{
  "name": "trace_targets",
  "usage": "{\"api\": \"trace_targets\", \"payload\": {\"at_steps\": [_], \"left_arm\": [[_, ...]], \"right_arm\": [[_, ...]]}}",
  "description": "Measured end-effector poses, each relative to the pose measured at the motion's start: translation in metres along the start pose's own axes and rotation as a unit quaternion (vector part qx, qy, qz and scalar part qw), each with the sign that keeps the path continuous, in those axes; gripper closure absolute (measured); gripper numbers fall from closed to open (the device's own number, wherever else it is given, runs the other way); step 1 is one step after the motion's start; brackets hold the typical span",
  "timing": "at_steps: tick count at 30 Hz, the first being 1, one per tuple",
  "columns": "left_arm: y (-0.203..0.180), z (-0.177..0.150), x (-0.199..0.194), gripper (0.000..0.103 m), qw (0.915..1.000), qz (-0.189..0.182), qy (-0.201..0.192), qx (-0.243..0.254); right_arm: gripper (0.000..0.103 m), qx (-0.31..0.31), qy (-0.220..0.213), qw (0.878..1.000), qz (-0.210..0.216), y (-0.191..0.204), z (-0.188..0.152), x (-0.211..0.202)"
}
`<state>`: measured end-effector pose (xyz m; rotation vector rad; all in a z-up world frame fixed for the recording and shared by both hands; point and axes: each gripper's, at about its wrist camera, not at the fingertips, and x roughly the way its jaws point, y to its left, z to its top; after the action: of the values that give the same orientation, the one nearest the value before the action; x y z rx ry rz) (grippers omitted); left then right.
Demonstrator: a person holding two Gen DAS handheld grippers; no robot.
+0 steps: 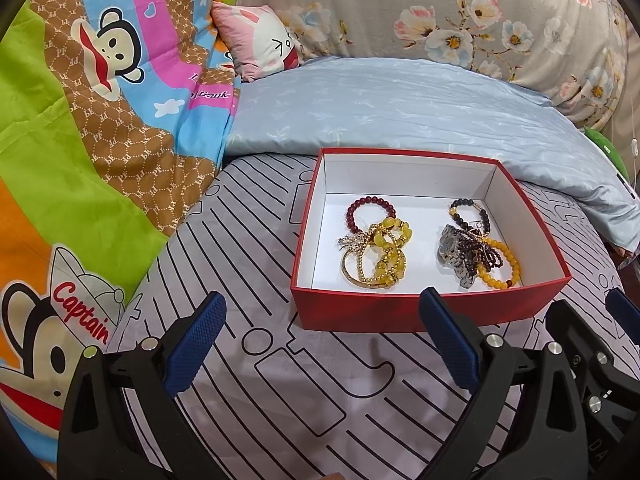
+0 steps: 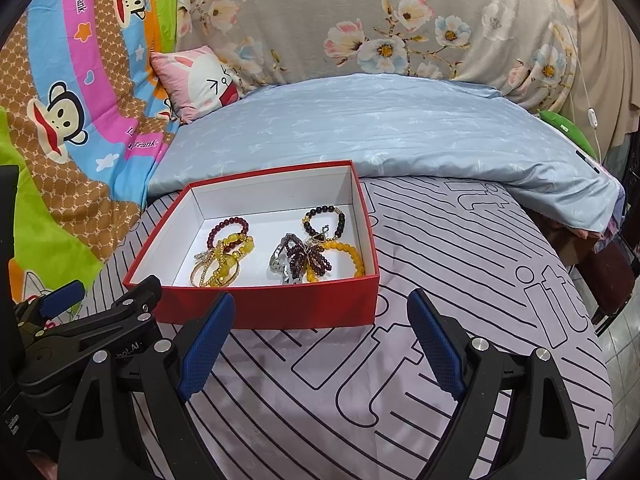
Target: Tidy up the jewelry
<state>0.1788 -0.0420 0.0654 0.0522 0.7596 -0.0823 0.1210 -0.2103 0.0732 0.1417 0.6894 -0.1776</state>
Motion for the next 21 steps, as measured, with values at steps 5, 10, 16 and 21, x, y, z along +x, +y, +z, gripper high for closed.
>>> {"api": "trace_targets", "payload": {"at_steps": [5, 10, 16, 21], "left_arm": [[0.0012, 0.0009, -0.0002, 0.008, 1.0000, 0.002, -0.001, 0.001], [0.0028, 0.0021, -0.0004, 0.008, 0.9999, 0.009, -0.006, 0.005], [0.0019, 0.0018, 0.0000, 0.009, 0.9999, 0.012, -0.008, 0.008], [0.0018, 0.0019, 0.0012, 0.009, 0.9999, 0.009, -0.004, 0.006]], "right_arm": [[0.017, 0.000, 0.000, 1.000, -0.001, 0.0000, 0.0002, 0.0003], [0.017, 0.001, 0.000, 1.000, 0.000, -0.0004, 0.0000, 0.0002], [0.017, -0.001, 0.000, 1.000, -0.001, -0.0017, -0.0015, 0.0011], [0.017, -0.002, 0.001, 1.000, -0.001, -0.0029, -0.0031, 0.0026]]}}
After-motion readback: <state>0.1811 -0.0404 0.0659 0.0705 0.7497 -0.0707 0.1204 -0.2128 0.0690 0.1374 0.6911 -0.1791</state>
